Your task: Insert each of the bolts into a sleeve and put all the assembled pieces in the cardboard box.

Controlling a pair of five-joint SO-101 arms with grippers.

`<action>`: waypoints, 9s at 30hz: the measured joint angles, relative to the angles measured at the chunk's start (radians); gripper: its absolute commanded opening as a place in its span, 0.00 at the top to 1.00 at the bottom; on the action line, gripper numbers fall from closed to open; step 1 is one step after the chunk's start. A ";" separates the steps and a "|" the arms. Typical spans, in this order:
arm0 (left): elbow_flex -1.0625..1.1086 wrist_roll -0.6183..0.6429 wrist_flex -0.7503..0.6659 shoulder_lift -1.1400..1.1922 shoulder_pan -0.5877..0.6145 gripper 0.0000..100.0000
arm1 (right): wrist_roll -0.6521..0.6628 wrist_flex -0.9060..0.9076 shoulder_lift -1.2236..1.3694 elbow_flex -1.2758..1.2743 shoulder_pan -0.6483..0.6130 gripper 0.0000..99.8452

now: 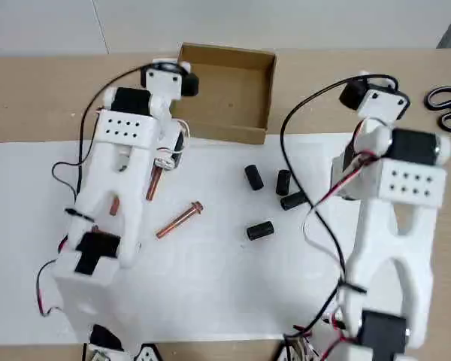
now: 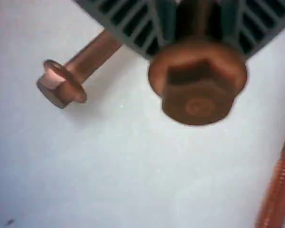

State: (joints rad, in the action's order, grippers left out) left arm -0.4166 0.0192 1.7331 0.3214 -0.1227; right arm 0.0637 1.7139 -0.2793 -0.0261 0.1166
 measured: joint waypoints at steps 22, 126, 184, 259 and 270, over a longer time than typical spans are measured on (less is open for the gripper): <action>0.621 0.305 -0.566 -0.672 -0.038 1.00 | 0.000 -0.559 -0.733 -0.818 -0.239 1.00; 1.637 0.588 -1.258 -1.718 -0.387 1.00 | 0.040 -0.884 -1.521 -1.433 -0.779 1.00; 1.737 0.499 -1.037 -1.735 -0.516 1.00 | 0.100 -0.879 -1.516 -1.418 -0.784 1.00; 1.580 0.256 -1.033 -1.720 -0.129 0.99 | 0.031 -0.845 -1.519 -1.399 -0.609 1.00; 1.814 0.370 -1.033 -1.720 0.127 0.99 | -0.066 -1.054 -1.514 -1.562 -0.400 1.00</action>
State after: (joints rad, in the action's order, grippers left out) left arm 1.3970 0.3890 0.7004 -1.3986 0.0046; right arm -0.0023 0.6598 -1.7937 -1.5881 -0.2839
